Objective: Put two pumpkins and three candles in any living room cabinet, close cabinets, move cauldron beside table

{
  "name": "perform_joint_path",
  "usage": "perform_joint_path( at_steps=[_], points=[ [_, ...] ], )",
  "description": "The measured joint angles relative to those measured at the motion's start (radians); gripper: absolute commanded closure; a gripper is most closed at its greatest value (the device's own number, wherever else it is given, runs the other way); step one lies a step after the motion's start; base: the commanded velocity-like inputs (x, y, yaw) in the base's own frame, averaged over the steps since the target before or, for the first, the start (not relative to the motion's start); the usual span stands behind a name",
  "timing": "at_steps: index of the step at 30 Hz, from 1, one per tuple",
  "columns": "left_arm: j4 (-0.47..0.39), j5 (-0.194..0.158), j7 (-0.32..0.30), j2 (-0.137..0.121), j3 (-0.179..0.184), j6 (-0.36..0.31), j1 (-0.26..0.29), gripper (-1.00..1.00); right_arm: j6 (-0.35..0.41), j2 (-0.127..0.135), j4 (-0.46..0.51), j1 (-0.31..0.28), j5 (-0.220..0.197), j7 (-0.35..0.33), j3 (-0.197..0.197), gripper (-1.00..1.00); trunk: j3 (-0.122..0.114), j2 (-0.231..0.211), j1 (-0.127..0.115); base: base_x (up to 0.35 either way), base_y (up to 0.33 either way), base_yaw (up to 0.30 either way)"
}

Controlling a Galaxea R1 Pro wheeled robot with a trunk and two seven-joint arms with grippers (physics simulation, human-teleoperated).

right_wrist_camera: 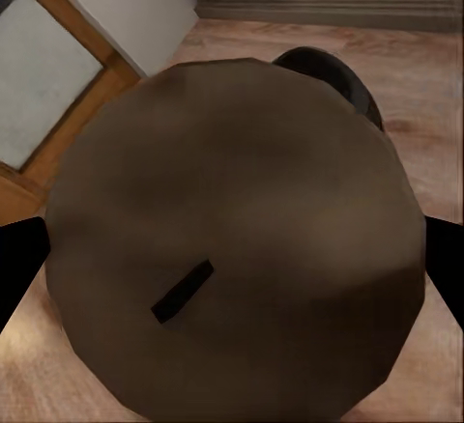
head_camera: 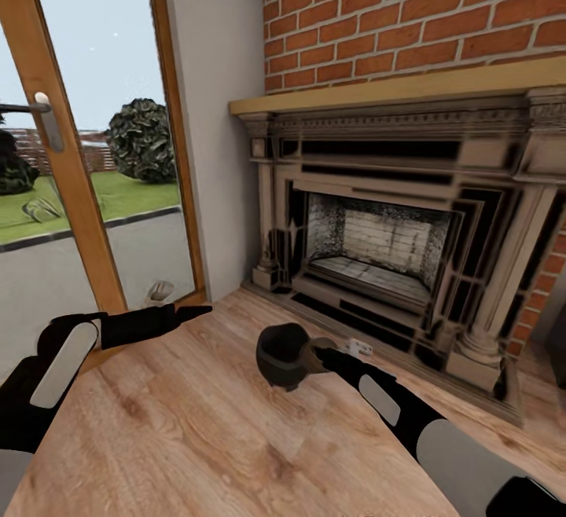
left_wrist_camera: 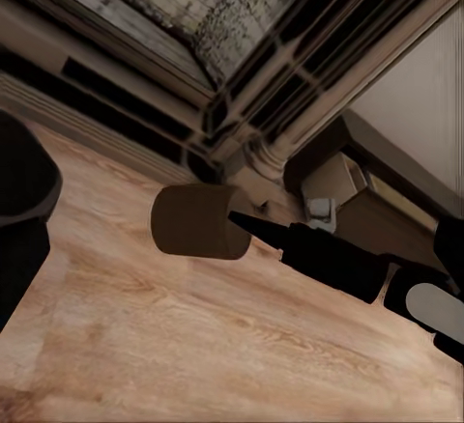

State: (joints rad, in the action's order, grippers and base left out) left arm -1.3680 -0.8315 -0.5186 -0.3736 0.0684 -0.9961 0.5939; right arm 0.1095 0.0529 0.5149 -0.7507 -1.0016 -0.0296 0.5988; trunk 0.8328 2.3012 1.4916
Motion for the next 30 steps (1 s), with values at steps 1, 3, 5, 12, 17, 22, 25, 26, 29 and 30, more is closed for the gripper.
perform_joint_path(
  at_steps=[1,3,5,12,17,22,25,26,29,30],
  points=[
    [0.000,0.000,0.000,0.000,0.000,0.000,0.000,-1.00,0.000,0.000,-0.001,0.000,0.000,0.000,0.000,1.00,-0.003,-0.007,-0.004,0.000,0.000,-0.273],
    [0.000,0.000,0.000,0.000,0.000,0.000,0.000,-1.00,0.000,0.000,-0.001,0.000,0.000,0.000,0.000,1.00,-0.009,-0.021,-0.012,0.000,0.000,-0.273],
    [0.000,0.000,0.000,0.000,0.000,0.000,0.001,-1.00,0.001,0.000,-0.002,0.000,0.000,0.000,0.000,1.00,-0.016,-0.035,-0.019,0.000,0.000,-0.273],
    [0.000,0.000,0.000,0.000,0.000,0.000,0.001,-1.00,0.001,0.000,-0.003,0.000,0.000,0.000,0.000,1.00,-0.038,-0.084,-0.046,0.000,0.000,-0.273],
    [0.000,0.000,0.000,0.000,-0.001,0.000,0.001,-1.00,0.001,0.000,-0.003,0.000,0.000,0.000,0.000,1.00,-0.053,-0.119,-0.065,0.000,0.000,-0.273],
    [0.000,0.000,0.000,0.000,0.000,0.000,0.001,-1.00,0.001,0.000,-0.003,0.000,0.000,0.001,0.000,1.00,-0.069,-0.154,-0.084,0.000,0.000,-0.273],
    [0.000,0.000,0.000,0.001,0.000,0.000,0.001,-1.00,0.001,0.000,-0.003,0.000,0.000,0.000,0.000,1.00,-0.078,-0.175,-0.096,0.000,0.000,-0.273],
    [0.000,0.000,0.000,0.001,0.000,0.000,0.001,-1.00,0.001,0.000,-0.003,0.000,0.000,0.000,0.000,1.00,-0.081,-0.182,-0.100,0.000,0.000,-0.273],
    [0.000,0.000,0.000,0.001,0.000,0.000,0.001,-1.00,0.001,0.000,-0.003,0.000,0.000,0.000,0.000,1.00,-0.091,-0.203,-0.111,0.000,0.000,-0.273],
    [0.000,0.000,0.000,0.001,0.000,0.000,0.000,-1.00,0.001,0.000,-0.003,0.000,0.000,0.000,0.000,1.00,-0.094,-0.210,-0.115,0.000,0.000,-0.273]
  ],
)
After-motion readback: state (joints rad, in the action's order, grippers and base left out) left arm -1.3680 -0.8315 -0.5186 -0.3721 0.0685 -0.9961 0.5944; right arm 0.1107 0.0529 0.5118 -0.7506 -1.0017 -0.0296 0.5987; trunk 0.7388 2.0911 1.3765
